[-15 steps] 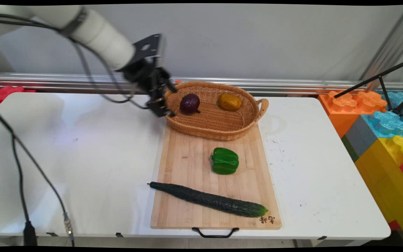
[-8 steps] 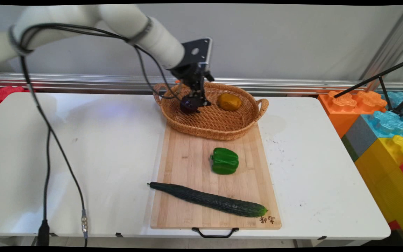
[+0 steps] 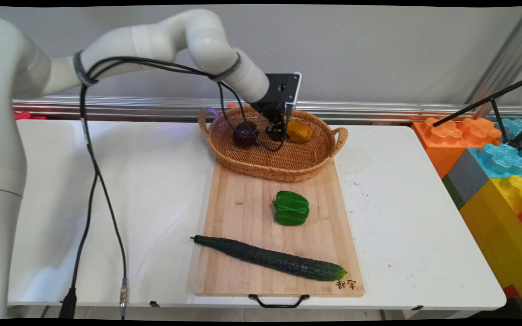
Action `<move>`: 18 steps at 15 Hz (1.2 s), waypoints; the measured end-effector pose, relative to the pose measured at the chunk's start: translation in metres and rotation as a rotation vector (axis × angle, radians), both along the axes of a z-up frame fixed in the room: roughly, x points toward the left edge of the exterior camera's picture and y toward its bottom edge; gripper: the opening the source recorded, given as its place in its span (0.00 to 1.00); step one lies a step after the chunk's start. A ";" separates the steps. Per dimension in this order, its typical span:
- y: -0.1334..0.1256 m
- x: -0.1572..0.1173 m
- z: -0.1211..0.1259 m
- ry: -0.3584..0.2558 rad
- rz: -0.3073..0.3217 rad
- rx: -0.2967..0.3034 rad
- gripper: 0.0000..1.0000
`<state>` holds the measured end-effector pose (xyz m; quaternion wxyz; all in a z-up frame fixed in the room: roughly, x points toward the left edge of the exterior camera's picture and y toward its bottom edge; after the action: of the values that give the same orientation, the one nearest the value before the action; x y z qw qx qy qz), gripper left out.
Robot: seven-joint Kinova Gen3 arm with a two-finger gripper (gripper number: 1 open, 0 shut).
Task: Pick up the potato from the vegetable basket, then place the picked object on the cutting board
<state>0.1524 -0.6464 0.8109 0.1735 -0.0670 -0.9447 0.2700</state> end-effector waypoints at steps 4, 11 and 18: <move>-0.012 -0.015 -0.021 -0.015 -0.006 -0.014 1.00; -0.018 -0.030 -0.042 -0.029 -0.009 -0.019 1.00; -0.013 -0.037 -0.046 -0.033 -0.003 -0.007 0.00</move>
<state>0.1158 -0.6590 0.7650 0.1581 -0.0736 -0.9465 0.2717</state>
